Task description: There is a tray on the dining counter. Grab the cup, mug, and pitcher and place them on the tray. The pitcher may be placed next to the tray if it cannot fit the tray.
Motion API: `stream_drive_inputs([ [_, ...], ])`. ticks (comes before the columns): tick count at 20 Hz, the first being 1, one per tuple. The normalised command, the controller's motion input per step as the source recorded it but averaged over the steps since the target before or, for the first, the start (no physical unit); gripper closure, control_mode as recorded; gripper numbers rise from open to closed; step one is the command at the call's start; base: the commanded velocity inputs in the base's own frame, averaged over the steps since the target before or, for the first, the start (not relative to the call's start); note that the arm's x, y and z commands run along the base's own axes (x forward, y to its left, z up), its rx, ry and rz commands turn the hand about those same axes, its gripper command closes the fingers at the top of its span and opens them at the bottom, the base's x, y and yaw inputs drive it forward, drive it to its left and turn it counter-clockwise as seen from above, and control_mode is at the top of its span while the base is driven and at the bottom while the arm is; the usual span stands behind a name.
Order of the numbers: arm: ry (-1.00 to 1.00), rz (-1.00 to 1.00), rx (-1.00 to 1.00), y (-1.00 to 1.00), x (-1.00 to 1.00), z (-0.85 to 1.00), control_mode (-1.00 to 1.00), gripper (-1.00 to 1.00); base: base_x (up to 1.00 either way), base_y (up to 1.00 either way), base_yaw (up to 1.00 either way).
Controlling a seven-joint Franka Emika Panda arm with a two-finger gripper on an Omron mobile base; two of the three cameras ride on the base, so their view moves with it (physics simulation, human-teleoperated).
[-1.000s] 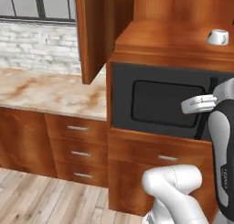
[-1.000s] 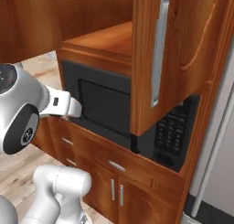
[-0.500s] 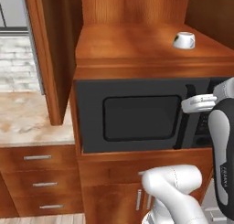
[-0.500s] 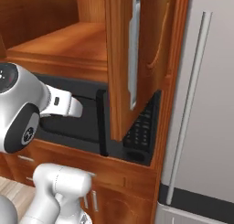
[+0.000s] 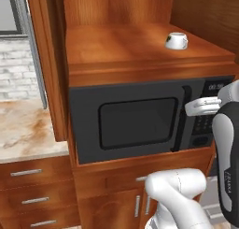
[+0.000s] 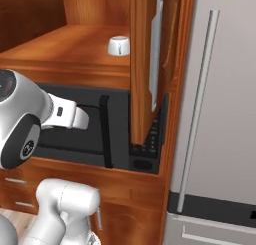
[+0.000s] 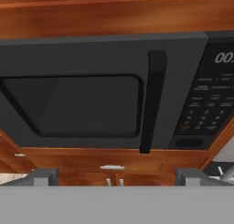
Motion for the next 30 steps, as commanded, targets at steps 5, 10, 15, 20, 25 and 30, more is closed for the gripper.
stream_drive_inputs([
  [5, 0.00, 0.00, 0.00, 0.00, 0.00, 0.00, 1.00, -1.00, 0.00, 0.05, -0.17],
  [10, 0.00, 0.00, 0.00, 0.00, 0.00, 0.00, 1.00, -1.00, 0.00, 0.00, -0.02],
  [15, 0.00, 0.00, 0.00, 0.00, 0.00, 0.00, 1.00, -1.00, 0.01, 0.00, 0.01],
  [20, -0.01, 0.01, 0.00, 0.00, -0.06, 0.74, -1.00, -1.00, 0.00, 0.00, 0.00],
  [25, 0.00, 0.00, -0.01, -0.01, -0.09, 0.88, -1.00, -1.00, 0.00, 0.00, 0.00],
  [30, 0.03, 0.00, -0.03, -0.30, 0.19, 0.11, -1.00, -1.00, 0.00, 0.00, 0.00],
])
